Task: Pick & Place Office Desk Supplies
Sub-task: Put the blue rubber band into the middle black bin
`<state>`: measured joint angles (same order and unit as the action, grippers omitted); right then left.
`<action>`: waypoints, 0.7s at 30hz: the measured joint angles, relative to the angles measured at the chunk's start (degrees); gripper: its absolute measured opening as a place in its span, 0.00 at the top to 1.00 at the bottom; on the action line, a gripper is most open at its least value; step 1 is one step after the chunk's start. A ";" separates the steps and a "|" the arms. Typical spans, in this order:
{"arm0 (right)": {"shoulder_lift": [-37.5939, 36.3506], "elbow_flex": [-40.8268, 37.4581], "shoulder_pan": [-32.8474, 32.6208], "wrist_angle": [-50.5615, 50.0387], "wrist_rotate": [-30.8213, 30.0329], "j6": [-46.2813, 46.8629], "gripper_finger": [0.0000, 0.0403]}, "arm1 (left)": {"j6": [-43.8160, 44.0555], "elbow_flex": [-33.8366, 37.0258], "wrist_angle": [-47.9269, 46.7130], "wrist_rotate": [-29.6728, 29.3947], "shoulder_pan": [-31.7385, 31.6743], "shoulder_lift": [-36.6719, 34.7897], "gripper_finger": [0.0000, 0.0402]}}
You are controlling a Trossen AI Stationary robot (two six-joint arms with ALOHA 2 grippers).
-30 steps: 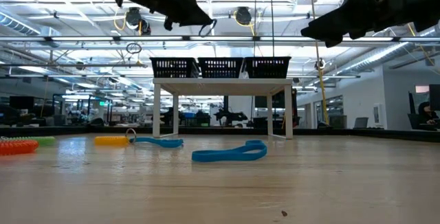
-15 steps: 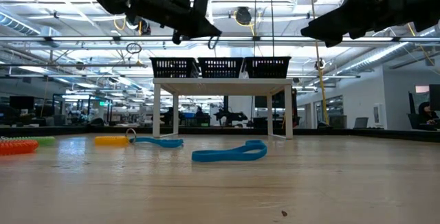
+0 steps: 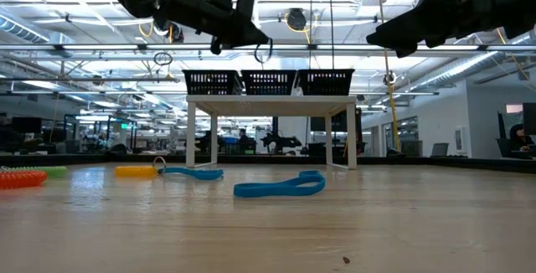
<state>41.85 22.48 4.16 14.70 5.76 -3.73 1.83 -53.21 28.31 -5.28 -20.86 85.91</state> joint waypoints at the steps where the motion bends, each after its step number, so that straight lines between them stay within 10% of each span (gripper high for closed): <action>1: 0.00 0.00 0.00 0.02 0.00 0.00 0.62 | 0.00 0.00 0.33 -0.34 0.00 0.13 0.92; 12: 0.00 -0.02 0.00 0.09 0.00 -0.02 0.62 | 1.88 0.00 1.77 -0.79 -0.02 1.13 0.86; 21: 0.00 -0.04 0.00 0.24 0.00 0.00 0.62 | 5.77 0.00 -0.34 -4.00 -0.02 1.13 0.51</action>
<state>41.85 22.44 4.16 14.94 5.76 -3.73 7.60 -53.21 27.98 -9.28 -20.88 87.05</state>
